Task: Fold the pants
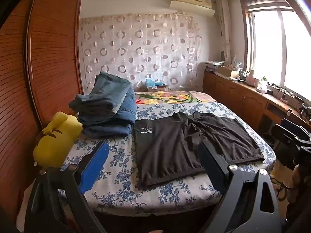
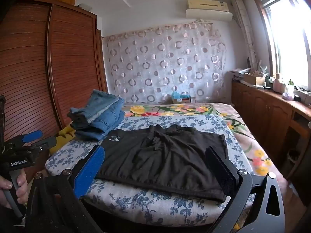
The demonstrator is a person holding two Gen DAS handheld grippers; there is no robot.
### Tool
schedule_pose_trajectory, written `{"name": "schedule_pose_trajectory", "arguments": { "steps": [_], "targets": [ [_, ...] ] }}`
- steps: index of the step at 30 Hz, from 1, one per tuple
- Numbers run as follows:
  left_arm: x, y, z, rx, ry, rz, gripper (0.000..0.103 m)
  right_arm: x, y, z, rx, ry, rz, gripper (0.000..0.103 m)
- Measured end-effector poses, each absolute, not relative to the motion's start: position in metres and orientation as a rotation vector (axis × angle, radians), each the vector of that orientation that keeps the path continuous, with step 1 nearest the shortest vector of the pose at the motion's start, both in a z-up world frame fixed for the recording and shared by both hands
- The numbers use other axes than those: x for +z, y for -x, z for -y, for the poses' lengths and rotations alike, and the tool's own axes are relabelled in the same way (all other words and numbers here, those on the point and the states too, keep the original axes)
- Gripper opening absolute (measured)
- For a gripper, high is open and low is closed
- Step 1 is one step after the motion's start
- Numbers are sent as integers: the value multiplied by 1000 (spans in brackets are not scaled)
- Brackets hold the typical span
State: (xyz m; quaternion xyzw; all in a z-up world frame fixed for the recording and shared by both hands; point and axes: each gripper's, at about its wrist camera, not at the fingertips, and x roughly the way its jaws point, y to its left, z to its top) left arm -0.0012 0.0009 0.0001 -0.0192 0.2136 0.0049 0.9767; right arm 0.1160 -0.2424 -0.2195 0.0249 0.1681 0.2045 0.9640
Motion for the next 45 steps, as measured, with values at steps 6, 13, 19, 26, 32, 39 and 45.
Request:
{"name": "schedule_pose_trajectory", "arguments": {
  "steps": [6,13,19,26,32,39,45],
  "targets": [
    [1,0,-2,15,26,-444,94,-219,-116,243,417,-48,-334,103],
    [-5,1,-6,14,24,-443,94,-225,-121,250,419,-51,-336,103],
    [-4,1,3,17,12,-447,94,-220,-113,242,417,-46,-333,103],
    [-4,1,4,19,10,-445,94,-220,-112,242,419,-45,-332,103],
    [-3,1,4,20,8,-445,94,-219,-112,242,419,-45,-330,103],
    [-3,1,4,19,7,-443,94,-220,-111,243,418,-45,-329,103],
    [-3,2,4,18,6,-443,94,-219,-111,243,418,-47,-329,103]
  ]
}}
